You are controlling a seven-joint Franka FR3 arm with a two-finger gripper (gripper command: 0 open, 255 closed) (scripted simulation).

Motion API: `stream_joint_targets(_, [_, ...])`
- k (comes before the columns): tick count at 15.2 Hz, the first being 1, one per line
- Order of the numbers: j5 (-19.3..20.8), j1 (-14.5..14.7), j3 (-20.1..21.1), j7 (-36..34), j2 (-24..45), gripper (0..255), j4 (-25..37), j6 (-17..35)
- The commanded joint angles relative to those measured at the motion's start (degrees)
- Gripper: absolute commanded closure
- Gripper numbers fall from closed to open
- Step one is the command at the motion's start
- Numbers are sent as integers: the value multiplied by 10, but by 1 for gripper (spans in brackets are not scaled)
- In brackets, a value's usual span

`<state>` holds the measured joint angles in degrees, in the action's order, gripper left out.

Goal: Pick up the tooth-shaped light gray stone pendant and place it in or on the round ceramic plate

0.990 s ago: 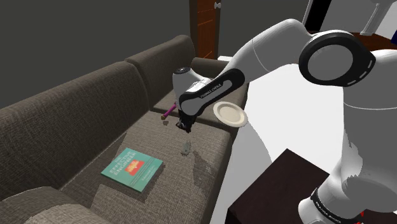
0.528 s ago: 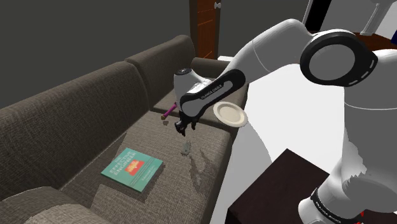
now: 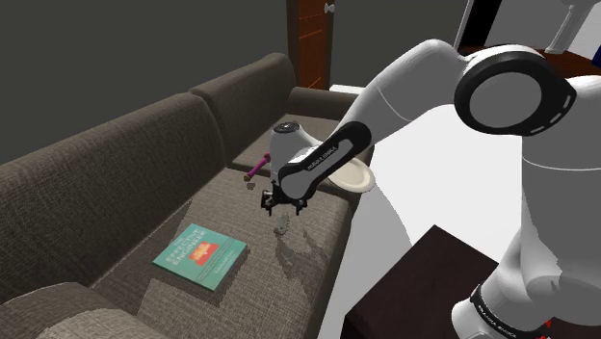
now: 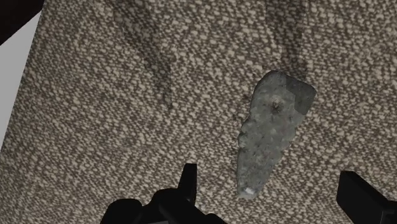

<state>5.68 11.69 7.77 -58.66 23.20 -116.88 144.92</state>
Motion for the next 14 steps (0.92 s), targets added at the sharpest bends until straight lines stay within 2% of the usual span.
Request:
stream_joint_targets(1, [3,3,-3,-7,16,0,5,12])
stream_joint_targets(10, [5,4,-4,-9,26,0,6,20])
stream_joint_targets(11, [5,4,-4,-9,26,255,6,20])
stream_joint_targets(14, [5,4,-4,-9,26,255,7,20])
